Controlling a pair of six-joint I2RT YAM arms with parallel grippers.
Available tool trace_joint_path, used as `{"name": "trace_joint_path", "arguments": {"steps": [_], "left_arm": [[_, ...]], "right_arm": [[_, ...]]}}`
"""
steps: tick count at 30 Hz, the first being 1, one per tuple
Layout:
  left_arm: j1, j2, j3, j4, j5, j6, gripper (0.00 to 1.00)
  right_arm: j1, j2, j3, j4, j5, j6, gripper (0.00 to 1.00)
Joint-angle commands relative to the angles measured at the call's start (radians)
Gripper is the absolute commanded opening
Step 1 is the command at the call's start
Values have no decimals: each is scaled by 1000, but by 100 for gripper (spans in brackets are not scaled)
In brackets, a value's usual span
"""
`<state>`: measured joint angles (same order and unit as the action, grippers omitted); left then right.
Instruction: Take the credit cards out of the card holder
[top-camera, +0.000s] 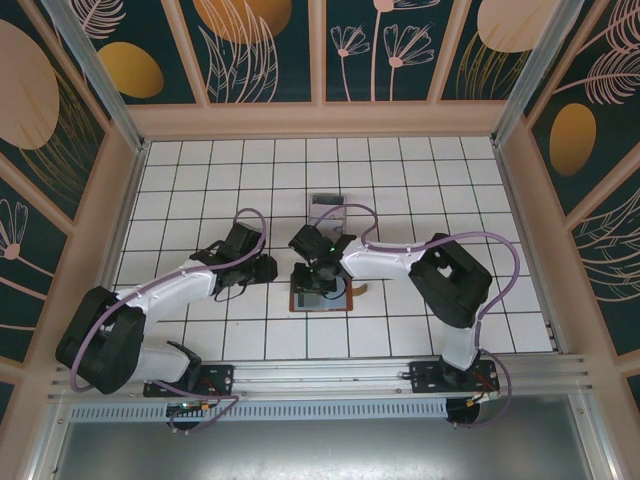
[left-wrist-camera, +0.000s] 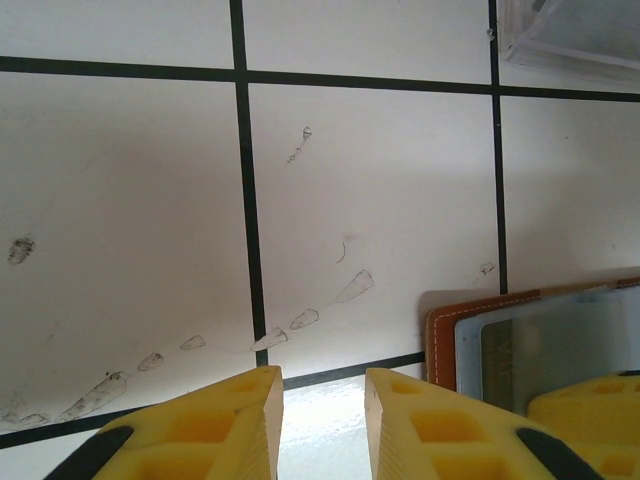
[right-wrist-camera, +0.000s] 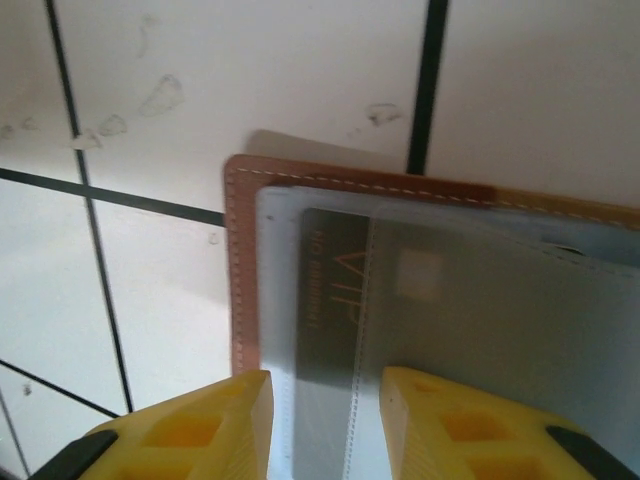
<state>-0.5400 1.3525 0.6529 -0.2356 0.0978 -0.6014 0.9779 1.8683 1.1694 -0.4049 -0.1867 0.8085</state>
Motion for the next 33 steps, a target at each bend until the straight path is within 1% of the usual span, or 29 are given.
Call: {"name": "trace_joint_path", "arguments": {"steps": [1, 11, 17, 29, 33], "left_arm": [[6, 14, 28, 8, 18, 26, 30], [5, 20, 32, 8, 22, 26, 30], [6, 30, 41, 6, 25, 29, 30], [5, 56, 62, 4, 46, 33, 30], [3, 72, 70, 5, 68, 34, 30]], "right_arm": [[19, 9, 13, -147, 100, 14, 37], [67, 44, 152, -381, 303, 17, 45], [82, 61, 208, -476, 381, 19, 48], [77, 40, 198, -537, 446, 32, 52], [57, 2, 148, -506, 429, 31, 52]]}}
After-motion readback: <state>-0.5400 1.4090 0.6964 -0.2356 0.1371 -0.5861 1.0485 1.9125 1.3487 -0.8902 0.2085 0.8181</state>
